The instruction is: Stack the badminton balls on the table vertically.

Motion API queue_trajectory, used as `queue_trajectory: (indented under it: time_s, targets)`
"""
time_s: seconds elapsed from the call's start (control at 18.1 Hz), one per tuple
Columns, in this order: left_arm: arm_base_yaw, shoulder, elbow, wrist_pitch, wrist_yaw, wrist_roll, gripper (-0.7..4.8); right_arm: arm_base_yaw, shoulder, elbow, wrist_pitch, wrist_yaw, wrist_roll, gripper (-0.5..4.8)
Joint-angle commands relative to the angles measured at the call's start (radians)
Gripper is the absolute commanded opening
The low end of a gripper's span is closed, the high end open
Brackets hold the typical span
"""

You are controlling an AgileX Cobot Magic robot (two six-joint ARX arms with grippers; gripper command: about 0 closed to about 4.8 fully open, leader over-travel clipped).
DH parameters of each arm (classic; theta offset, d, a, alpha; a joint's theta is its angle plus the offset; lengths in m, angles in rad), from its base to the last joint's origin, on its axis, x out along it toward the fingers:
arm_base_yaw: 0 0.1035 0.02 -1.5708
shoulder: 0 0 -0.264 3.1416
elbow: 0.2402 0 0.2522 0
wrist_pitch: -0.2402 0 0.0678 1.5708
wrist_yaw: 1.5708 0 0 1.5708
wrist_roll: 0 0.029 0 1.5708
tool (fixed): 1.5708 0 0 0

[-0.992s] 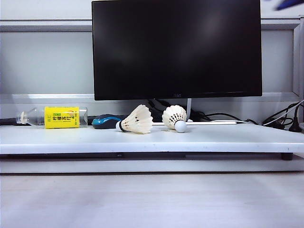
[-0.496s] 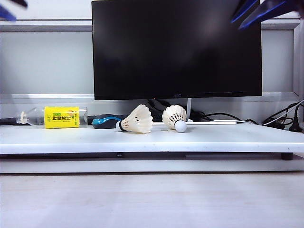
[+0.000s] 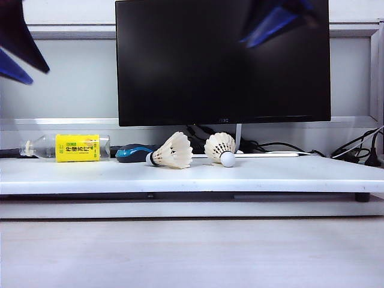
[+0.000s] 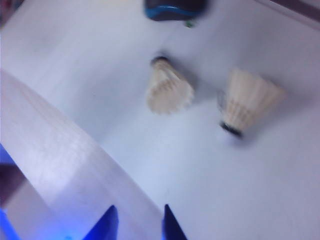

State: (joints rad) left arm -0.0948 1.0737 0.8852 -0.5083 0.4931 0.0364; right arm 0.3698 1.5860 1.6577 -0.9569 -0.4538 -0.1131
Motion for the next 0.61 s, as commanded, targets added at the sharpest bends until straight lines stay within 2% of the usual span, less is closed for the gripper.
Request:
queue_trajectory:
  time_s: [0.06, 0.33, 0.5, 0.61]
  targets:
    - [-0.015, 0.032, 0.007, 0.055, -0.003, 0.008, 1.88, 0.049, 0.096, 0.105, -0.01, 0.011, -0.026, 1.22]
    - [-0.025, 0.036, 0.007, 0.042, 0.001, 0.008, 1.89, 0.094, 0.314, 0.331, -0.088, 0.015, -0.1, 1.24]
    - [-0.026, 0.037, 0.007, 0.035, 0.075, 0.009, 1.88, 0.111, 0.425, 0.46, -0.135, 0.015, -0.188, 1.45]
    - [-0.026, 0.037, 0.006, 0.03, 0.077, 0.009, 1.88, 0.132, 0.478, 0.52, -0.158, 0.033, -0.239, 1.5]
